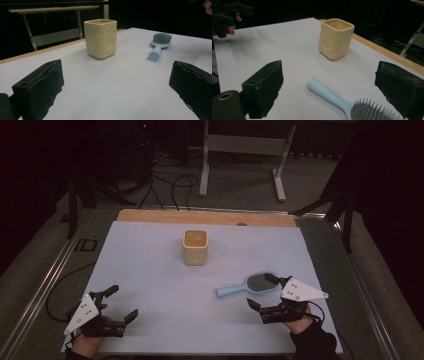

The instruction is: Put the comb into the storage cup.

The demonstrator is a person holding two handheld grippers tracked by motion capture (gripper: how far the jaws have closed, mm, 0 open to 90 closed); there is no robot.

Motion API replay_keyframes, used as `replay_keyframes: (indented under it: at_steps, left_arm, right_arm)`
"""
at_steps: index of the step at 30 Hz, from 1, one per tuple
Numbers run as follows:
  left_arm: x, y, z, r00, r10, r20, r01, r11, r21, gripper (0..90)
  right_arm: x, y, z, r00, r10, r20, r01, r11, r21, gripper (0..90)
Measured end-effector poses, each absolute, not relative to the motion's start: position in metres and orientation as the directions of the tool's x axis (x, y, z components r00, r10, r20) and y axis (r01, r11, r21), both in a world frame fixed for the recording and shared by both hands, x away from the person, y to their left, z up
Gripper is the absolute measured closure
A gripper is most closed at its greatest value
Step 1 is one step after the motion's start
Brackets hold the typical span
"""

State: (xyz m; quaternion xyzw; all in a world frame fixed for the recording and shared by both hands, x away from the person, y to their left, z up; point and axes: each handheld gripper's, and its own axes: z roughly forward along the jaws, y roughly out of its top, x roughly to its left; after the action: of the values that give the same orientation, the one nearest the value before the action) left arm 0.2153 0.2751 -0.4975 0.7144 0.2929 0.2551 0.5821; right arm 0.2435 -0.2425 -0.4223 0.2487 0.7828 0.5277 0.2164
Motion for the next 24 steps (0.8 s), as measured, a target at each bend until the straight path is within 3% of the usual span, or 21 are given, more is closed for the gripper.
replay_keyframes:
  at_steps: [24]
  left_arm:
    - [0.215,0.275,-0.497,0.702,0.712,0.018,0.117,-0.141,0.983,0.0]
  right_arm:
    - [0.269,-0.209,-0.393,-0.801,0.586,-0.126,0.1,0.338,0.936,8.1]
